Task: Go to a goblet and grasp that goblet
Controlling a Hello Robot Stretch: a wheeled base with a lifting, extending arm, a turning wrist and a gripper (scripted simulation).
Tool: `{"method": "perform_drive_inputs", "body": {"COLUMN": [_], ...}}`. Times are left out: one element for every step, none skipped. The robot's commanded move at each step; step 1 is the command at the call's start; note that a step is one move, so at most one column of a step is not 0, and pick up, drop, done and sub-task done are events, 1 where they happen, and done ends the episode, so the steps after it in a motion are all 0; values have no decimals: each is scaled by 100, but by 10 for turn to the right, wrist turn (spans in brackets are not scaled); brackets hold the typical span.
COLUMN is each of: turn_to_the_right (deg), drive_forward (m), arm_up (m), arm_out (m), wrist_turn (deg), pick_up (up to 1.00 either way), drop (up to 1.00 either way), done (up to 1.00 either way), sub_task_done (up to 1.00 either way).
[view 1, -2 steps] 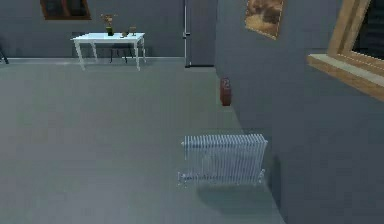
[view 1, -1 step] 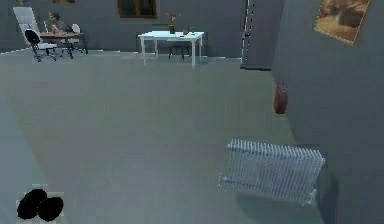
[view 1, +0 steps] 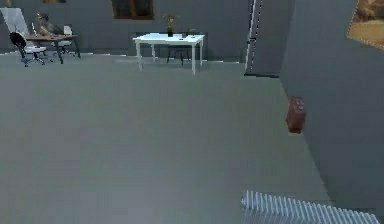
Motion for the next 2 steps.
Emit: {"method": "perform_drive_inputs", "body": {"turn_to_the_right": [0, 60], "drive_forward": [75, 0], "arm_up": [0, 0], "arm_out": [0, 0], "wrist_turn": [0, 0], "pick_up": [0, 0], "drop": [0, 0], "done": [0, 0], "sub_task_done": [0, 0]}}
